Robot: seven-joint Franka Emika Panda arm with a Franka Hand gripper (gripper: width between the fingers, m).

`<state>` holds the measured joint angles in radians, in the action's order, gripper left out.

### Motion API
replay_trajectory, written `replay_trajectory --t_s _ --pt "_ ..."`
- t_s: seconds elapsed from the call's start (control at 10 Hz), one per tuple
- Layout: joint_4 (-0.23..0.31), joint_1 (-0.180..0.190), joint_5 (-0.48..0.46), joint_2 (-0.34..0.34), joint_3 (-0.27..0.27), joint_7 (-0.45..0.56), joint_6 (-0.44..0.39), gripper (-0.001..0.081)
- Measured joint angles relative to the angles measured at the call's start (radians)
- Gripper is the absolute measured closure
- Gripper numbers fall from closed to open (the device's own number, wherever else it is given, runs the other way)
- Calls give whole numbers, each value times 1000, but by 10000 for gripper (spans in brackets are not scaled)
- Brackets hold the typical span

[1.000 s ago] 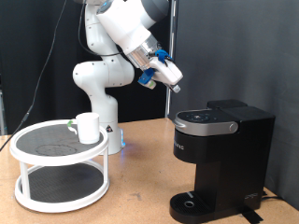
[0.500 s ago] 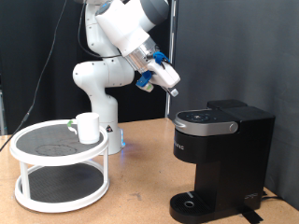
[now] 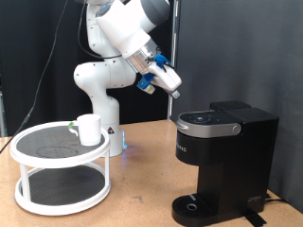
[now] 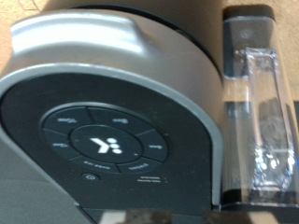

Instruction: Make a cup of coffee with the keurig machine

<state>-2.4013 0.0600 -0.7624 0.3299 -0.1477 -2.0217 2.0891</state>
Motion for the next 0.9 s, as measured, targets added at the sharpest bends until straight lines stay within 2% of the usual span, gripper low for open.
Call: replay_trajectory --t_s 0.2,0.4,0.5,0.6,0.7,0.8,0.9 --pt "-2 -1 -17 5 -11 -81 -45 806" --pt "-3 -2 -42 18 -28 -88 -103 806" --pt "-3 -2 -38 17 -25 -88 -97 806" --pt "-11 -3 -46 17 -21 -125 -51 806" --pt "-32 -3 -77 22 -12 -172 36 806" --pt "-64 -6 -96 40 -5 -227 98 806" --pt "-99 -15 -95 69 -2 -280 125 806"
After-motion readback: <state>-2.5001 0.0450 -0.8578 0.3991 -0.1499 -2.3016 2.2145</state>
